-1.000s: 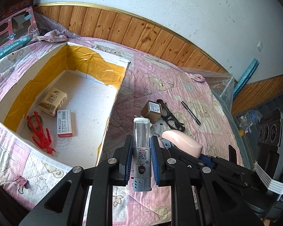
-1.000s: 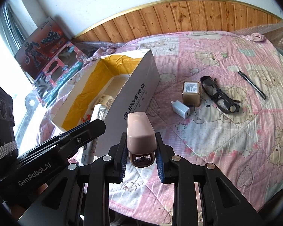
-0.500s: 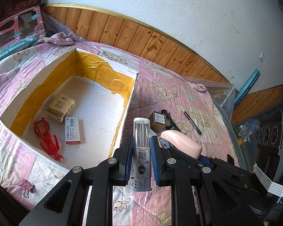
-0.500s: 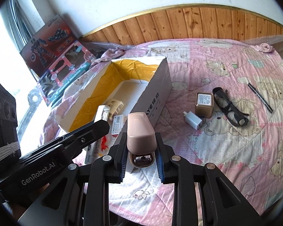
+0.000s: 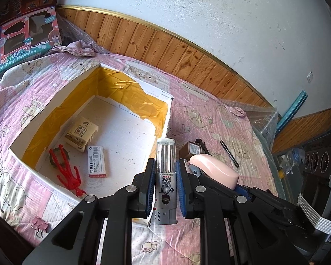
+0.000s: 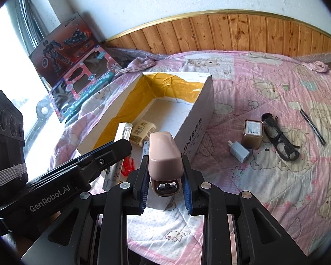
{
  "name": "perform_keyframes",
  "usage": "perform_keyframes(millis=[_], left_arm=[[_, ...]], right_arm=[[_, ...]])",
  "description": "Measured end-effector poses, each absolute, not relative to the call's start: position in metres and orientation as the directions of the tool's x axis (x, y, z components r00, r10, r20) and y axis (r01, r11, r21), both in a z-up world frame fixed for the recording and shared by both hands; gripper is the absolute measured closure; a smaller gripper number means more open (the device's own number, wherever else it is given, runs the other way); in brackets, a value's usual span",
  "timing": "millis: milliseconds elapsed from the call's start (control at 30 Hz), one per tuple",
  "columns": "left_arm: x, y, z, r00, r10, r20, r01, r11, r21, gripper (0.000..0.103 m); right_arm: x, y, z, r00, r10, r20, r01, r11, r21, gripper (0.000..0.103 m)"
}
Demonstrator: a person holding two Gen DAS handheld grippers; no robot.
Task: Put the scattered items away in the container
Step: 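Carry the white tube with the left gripper while the right gripper carries the stapler over the box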
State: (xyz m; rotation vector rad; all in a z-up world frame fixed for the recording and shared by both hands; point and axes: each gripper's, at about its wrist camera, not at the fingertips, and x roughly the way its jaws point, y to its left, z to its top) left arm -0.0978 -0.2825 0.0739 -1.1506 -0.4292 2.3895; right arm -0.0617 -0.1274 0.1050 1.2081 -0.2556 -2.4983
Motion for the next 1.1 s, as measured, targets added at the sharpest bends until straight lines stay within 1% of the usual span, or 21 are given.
perform_keyframes(millis=[1100], left_arm=[[-0.143,-0.335,0.078,-0.609,0.472,-0.638,-0.173,-0.863,-0.474,0.084]], right_arm=[[-0.106,-0.175,0.117,-0.568,-0.416,-0.71,0.313,-0.907,0.281,0.075]])
